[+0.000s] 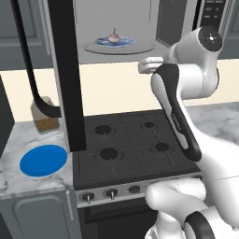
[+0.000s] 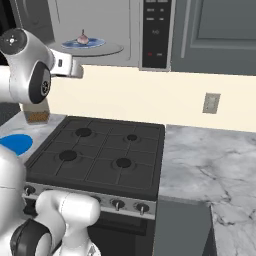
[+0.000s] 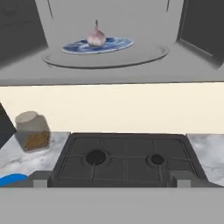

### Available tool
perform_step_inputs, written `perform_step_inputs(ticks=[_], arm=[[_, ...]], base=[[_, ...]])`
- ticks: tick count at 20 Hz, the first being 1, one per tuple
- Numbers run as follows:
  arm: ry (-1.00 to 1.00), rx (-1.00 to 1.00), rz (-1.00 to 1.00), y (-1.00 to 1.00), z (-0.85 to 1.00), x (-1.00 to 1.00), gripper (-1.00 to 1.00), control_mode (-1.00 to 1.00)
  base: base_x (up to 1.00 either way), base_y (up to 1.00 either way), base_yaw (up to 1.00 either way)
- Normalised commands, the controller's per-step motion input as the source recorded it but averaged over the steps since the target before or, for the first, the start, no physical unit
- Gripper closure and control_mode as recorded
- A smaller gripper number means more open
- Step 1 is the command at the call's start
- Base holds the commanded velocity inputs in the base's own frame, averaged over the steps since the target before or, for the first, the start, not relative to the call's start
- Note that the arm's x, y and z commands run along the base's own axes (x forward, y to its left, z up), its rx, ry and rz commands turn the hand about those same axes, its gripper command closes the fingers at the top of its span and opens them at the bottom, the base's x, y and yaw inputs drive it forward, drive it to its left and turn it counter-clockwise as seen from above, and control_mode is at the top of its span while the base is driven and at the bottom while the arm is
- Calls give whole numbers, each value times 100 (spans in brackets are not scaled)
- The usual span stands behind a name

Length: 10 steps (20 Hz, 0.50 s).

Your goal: Pick the garlic from the microwave and place it on plate located on the counter.

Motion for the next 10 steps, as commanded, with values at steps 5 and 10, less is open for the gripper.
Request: perform_step_inputs(ticks=[5,10], arm=[[-17,0,0,20,51,44,-100,-100],[-12,0,0,13,48,63,-100,-100]], base=[[0,0,0],[0,0,0]])
